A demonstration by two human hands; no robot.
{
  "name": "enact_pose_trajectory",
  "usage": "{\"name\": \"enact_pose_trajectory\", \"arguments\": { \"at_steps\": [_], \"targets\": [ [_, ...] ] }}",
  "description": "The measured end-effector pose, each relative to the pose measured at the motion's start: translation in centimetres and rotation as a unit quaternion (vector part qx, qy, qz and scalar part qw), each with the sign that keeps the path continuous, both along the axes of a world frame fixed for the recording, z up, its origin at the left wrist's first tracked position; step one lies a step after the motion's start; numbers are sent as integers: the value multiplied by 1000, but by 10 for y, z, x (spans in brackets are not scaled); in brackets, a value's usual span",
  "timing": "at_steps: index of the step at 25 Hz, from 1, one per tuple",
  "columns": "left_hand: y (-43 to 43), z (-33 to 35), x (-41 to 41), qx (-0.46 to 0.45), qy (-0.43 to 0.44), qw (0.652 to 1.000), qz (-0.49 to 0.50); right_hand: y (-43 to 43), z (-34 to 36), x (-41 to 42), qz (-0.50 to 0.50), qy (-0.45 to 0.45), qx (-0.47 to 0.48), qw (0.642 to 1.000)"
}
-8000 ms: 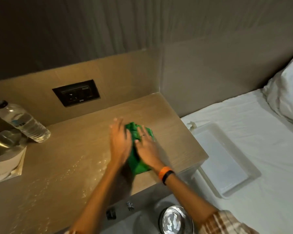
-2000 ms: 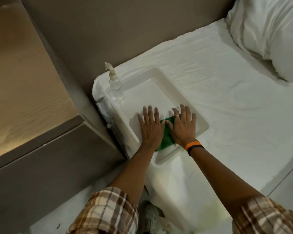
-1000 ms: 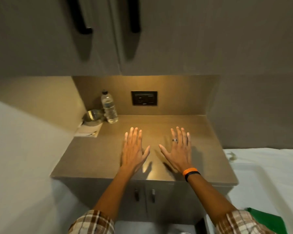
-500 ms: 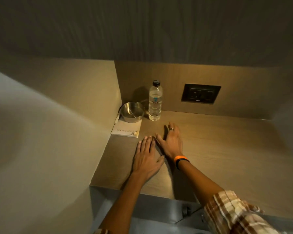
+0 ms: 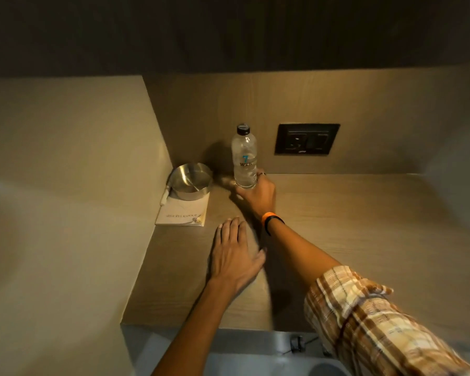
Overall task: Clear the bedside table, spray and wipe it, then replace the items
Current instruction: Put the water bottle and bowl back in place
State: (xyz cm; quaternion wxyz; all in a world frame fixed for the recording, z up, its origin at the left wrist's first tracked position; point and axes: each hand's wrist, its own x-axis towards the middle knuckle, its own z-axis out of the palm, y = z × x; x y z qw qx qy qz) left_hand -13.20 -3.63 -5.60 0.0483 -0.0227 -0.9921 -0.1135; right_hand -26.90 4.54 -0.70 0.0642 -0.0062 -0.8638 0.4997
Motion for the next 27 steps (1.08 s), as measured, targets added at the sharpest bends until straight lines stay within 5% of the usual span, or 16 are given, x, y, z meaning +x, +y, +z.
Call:
{"name": "enact_pose_trajectory", "arguments": {
  "at_steps": [9, 13, 27],
  "targets": [
    [134, 3, -36, 47, -30, 996, -75, 218, 1, 8, -194, -45, 59, 978],
    [174, 0, -46, 34, -31, 996, -73, 288, 8, 0, -207, -32, 54, 976],
    [179, -8, -53, 21, -14, 997, -69, 328, -1, -9, -196, -63, -40, 978]
  ]
}}
